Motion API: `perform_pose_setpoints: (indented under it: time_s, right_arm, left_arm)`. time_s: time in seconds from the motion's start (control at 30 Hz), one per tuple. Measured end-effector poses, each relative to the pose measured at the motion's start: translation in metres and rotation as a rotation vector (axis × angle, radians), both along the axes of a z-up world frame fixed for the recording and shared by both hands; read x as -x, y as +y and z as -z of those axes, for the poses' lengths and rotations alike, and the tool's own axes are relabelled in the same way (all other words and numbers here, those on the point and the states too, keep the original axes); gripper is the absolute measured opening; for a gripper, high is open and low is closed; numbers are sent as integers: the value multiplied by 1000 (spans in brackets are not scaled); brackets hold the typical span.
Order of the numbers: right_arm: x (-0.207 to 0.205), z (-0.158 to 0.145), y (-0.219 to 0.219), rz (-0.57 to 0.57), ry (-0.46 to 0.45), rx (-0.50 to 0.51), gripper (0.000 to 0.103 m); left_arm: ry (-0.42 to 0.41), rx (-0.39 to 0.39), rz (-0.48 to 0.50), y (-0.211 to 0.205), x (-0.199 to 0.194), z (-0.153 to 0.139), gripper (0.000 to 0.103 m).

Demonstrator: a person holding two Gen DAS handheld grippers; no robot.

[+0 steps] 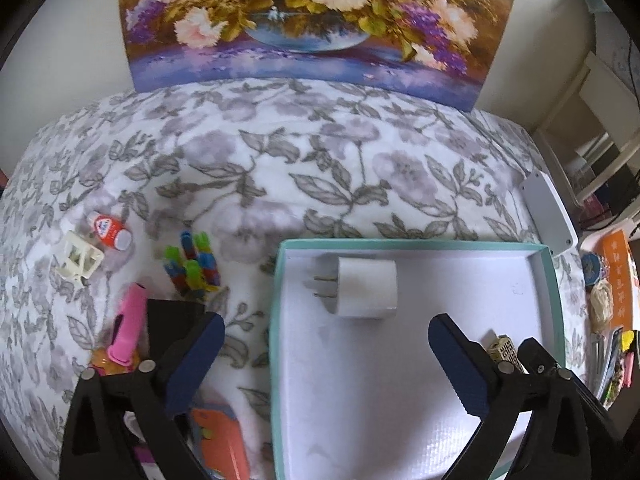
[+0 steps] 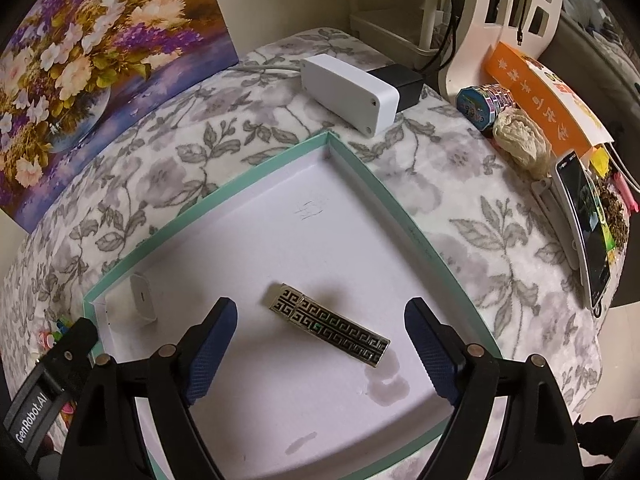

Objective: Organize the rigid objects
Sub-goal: 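Open the left gripper to drop the plug while the right gripper drops the bar in the tray, then move both grippers back to the pile, right gripper toward the orange-blue toy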

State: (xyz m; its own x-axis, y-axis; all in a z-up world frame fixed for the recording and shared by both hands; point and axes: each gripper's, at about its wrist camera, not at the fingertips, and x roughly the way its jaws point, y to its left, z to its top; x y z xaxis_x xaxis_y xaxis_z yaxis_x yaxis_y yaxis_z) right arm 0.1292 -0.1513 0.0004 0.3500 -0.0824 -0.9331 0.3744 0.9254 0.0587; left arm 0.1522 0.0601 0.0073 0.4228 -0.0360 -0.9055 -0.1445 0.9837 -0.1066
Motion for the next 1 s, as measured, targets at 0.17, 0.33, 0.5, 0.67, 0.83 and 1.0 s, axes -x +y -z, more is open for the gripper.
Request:
perform_pose_setpoints:
  time_s: [0.17,0.33,0.5,0.67,0.83,1.0]
  right_arm:
    - [1,-6,8,-23,-14,13,86]
    - [6,-18,19,-46,-39,31,86]
    - [13,-31,32,-78,-64,32,86]
    - [23,-44,46,-108,-90,48,86]
    - [39,-56,68,-169,-115,37,86]
    - [54,-56,100,-254,-103,0,86]
  left_arm:
    - [-39,-12,-34,14,5,-5,103]
    - [-99,-30,-58,26,13,-17,103]
    - [-141,5,-109,44,26,-32,103]
    - [-179,37,-145,62,42,-47,103]
    - [-210,72,-171,79,66,-62,103]
    - [-210,45,-182,92,92,-74,103]
